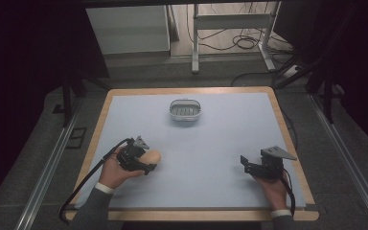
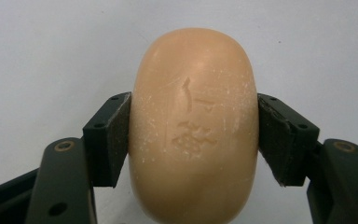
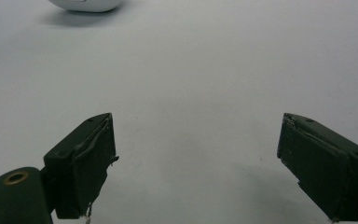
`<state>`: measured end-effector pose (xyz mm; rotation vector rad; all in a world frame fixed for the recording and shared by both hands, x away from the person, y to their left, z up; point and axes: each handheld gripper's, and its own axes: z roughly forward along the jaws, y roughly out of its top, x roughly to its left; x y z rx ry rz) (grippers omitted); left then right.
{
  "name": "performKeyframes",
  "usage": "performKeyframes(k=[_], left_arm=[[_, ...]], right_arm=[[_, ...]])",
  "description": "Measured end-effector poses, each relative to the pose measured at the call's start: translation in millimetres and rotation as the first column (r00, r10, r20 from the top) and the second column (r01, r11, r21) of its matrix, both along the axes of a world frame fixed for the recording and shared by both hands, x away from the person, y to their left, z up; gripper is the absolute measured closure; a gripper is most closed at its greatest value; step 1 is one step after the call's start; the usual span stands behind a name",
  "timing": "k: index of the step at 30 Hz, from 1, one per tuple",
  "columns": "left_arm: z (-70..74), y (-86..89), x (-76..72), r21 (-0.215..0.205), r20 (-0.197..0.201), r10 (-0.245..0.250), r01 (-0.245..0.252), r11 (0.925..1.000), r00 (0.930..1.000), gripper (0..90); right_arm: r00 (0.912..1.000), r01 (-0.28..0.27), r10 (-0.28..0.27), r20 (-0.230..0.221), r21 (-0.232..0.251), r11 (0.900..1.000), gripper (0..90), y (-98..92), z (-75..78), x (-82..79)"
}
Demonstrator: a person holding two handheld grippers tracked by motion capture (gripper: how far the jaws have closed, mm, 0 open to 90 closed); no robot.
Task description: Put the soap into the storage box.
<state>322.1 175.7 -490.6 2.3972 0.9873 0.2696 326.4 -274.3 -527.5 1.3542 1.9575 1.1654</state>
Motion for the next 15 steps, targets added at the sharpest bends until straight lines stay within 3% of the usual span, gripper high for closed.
performKeyframes(k=[15], left_arm=[[8.0,-8.2,7.8,0.012,0.013,-0.008,0.008,0.9999,0.9999,32.3]], right_arm=[[1.0000,0.002,-0.002,-0.005,0.000,1.000,11.4,-0.1,0.0,0.3]])
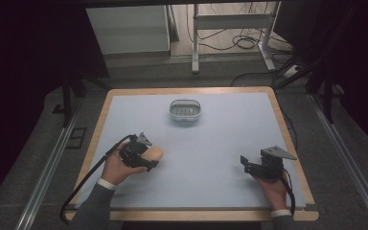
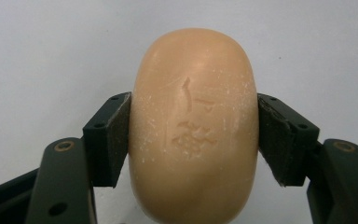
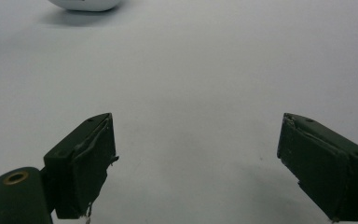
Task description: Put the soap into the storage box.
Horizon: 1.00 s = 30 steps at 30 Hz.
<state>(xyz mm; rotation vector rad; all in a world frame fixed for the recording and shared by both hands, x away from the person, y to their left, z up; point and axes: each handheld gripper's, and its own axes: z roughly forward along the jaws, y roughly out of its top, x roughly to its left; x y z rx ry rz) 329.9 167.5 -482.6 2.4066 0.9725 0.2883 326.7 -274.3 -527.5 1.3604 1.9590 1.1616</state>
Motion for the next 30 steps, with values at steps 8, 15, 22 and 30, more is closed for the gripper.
performKeyframes(k=[8,15,22,30], left_arm=[[3.0,-5.1,4.7,0.002,0.006,-0.006,0.006,1.0000,1.0000,32.3],[7.6,-10.0,11.4,-0.010,0.012,-0.006,0.006,0.9999,0.9999,32.3],[11.9,-13.0,15.4,-0.012,0.019,-0.007,0.007,0.9999,0.9998,32.3],[16.9,-14.9,18.8,-0.012,0.027,-0.010,0.010,0.9999,0.9996,32.3]], right_arm=[[1.0000,-0.001,0.001,-0.002,-0.002,1.000,11.4,0.1,0.1,0.0],[1.0000,-0.001,0.001,-0.002,-0.002,1.000,11.4,0.2,0.1,0.0],[1.0000,-0.001,0.001,-0.003,-0.001,1.000,11.4,0.1,0.0,0.1],[1.0000,-0.001,0.001,-0.002,-0.003,1.000,11.4,0.3,0.0,0.1]])
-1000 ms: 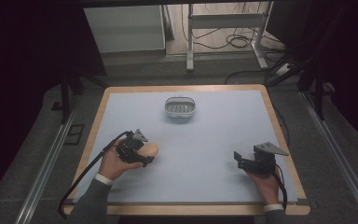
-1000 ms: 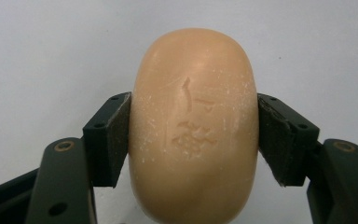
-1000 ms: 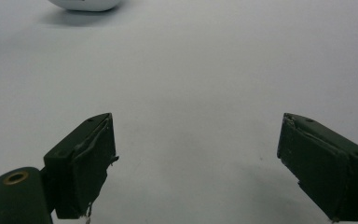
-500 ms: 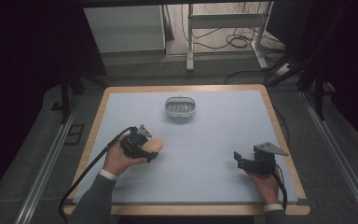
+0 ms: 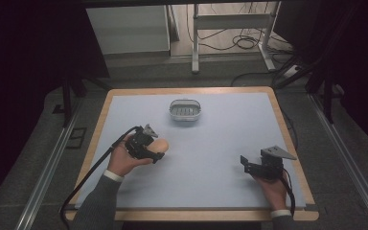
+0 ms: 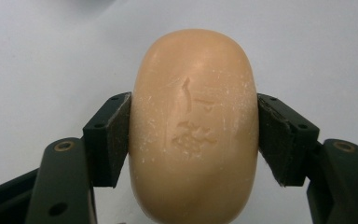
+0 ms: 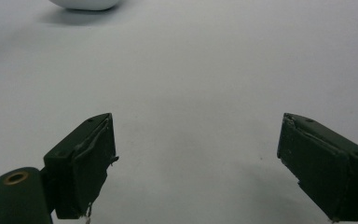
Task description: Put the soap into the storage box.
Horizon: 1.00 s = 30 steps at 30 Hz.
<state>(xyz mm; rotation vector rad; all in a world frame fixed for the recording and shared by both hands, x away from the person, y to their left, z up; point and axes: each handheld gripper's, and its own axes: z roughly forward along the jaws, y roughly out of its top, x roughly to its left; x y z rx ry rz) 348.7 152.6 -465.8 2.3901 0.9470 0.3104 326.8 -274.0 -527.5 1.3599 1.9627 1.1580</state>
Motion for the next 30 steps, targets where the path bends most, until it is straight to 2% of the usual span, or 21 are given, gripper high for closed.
performKeyframes(k=[8,15,25,30], left_arm=[[3.9,-2.4,4.3,0.010,0.005,-0.006,0.006,0.9999,1.0000,32.3],[6.4,-6.6,9.6,-0.005,0.006,-0.007,0.007,1.0000,1.0000,32.3],[10.1,-10.2,17.2,0.012,0.010,-0.010,0.010,0.9999,0.9999,32.3],[10.5,-11.0,20.3,0.005,0.007,-0.008,0.008,1.0000,0.9999,32.3]], right_arm=[[1.0000,0.000,0.000,0.000,-0.001,1.000,11.4,0.1,0.0,0.1],[1.0000,-0.001,0.001,0.000,-0.005,1.000,11.4,0.4,-0.1,0.2],[1.0000,-0.001,0.001,-0.001,-0.003,1.000,11.4,0.2,-0.1,0.2],[1.0000,0.001,-0.001,-0.001,-0.002,1.000,11.4,0.3,-0.2,0.3]])
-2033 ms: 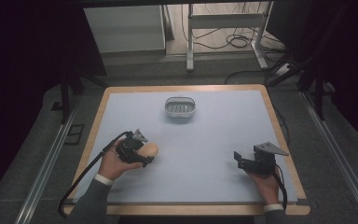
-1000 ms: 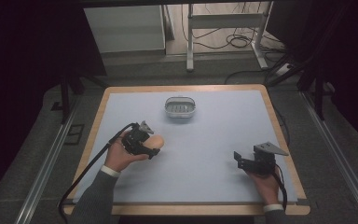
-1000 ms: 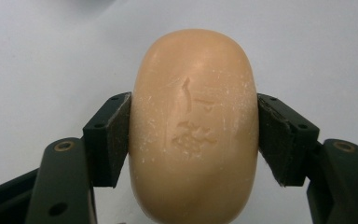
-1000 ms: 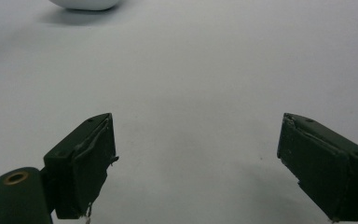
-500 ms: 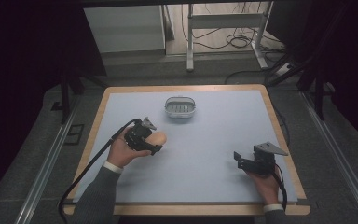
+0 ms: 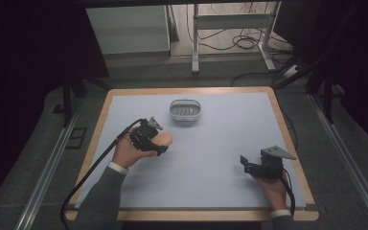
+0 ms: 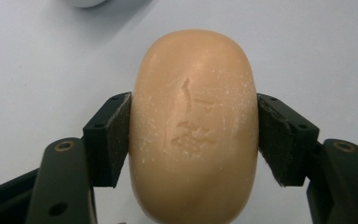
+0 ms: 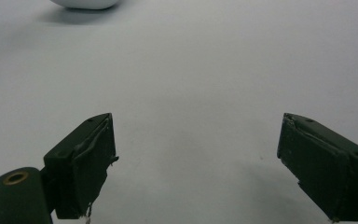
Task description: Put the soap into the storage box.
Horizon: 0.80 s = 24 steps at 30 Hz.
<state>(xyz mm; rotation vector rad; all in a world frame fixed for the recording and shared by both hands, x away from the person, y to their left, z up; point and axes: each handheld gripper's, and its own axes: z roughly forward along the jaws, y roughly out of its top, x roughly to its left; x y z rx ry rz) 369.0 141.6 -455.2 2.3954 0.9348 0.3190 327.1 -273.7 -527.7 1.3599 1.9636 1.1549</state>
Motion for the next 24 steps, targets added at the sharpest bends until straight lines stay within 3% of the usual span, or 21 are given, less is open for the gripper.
performKeyframes(k=[24], left_arm=[[-0.1,-7.7,18.6,0.011,-0.013,0.001,-0.001,0.9999,0.9999,32.4]], right_arm=[[1.0000,0.002,-0.002,-0.002,0.001,1.000,11.4,-0.2,0.0,0.1]])
